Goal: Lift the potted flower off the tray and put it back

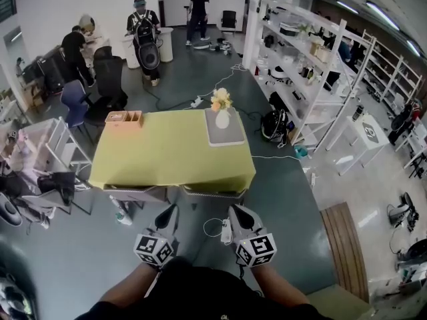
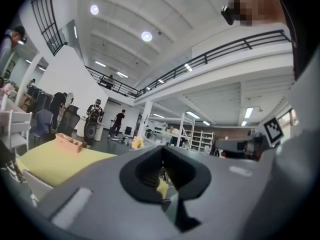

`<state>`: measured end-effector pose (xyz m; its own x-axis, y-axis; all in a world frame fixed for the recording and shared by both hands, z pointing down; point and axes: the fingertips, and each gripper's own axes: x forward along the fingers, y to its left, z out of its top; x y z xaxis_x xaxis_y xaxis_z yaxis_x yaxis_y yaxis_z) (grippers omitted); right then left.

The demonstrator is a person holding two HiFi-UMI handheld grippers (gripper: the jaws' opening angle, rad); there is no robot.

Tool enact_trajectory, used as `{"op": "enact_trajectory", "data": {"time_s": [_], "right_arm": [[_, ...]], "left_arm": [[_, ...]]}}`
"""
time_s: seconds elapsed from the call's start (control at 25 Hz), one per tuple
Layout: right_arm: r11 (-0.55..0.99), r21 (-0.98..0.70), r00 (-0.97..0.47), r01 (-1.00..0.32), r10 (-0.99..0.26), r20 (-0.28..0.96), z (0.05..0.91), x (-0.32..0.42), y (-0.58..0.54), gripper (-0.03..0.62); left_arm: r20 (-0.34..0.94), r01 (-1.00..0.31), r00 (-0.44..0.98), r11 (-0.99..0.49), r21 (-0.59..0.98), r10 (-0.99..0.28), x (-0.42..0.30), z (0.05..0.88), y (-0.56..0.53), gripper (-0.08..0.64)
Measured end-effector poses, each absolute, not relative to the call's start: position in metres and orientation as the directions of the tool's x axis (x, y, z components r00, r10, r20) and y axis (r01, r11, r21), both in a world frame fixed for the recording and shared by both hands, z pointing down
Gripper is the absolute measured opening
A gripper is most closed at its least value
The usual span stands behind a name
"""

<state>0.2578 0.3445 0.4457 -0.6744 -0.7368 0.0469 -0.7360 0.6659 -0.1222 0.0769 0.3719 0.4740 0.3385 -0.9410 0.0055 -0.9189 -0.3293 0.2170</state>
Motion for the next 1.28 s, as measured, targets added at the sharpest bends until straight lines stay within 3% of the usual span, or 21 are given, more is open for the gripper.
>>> {"op": "enact_trajectory", "data": {"time_s": [0.52, 1.28], "right_arm": [[0.655, -0.162, -0.669, -0.738, -0.741, 0.056, 0.459, 0.216, 0.267, 0.003], [0.492, -0.173, -0.504, -0.853, -0.863, 0.031, 0.437, 0.056, 0.039, 0.003]], "left_arm": [[0.014, -0.941, 0.253, -0.243, 0.234, -0.967, 0.011, 0.487, 0.314, 0.008], [-0.019, -0.881, 0.419, -0.411, 0.236, -0.908, -0.166, 0.459, 0.062, 0.008]]}}
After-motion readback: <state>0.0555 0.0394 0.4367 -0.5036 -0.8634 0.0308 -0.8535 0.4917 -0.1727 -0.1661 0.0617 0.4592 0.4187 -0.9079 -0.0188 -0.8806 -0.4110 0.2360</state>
